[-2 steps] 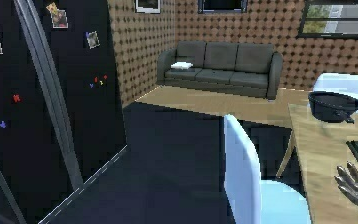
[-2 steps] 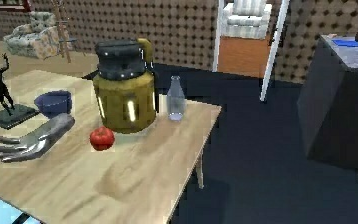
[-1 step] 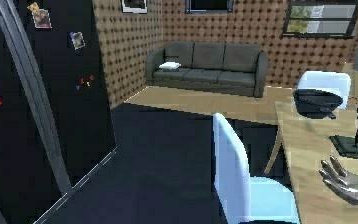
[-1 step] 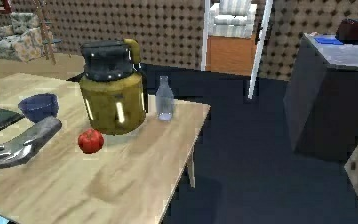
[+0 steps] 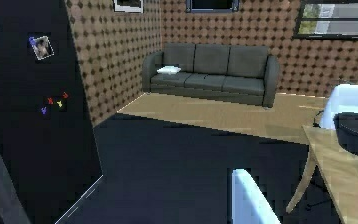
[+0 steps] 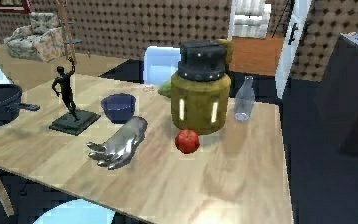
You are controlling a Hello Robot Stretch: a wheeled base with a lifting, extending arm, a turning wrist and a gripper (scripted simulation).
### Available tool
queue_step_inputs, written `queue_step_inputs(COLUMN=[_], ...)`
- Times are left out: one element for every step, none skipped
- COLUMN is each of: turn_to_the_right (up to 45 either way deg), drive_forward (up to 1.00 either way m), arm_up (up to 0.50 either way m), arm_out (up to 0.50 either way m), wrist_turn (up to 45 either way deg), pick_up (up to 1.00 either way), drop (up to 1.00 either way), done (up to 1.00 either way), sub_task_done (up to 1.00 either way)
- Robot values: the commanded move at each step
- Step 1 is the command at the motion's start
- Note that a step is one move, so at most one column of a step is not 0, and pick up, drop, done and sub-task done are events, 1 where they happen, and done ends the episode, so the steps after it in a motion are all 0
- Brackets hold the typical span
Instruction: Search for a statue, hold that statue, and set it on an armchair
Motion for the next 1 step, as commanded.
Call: queue_step_inputs(turn_to_the_right=[-9.0], drive_forward=[0.0], arm_up=[0.0], arm_out=[0.0], wrist_turn=[0.0], pick_up=[0.0], drop=[0.0], done=[0.0], sub_task_done=[0.0])
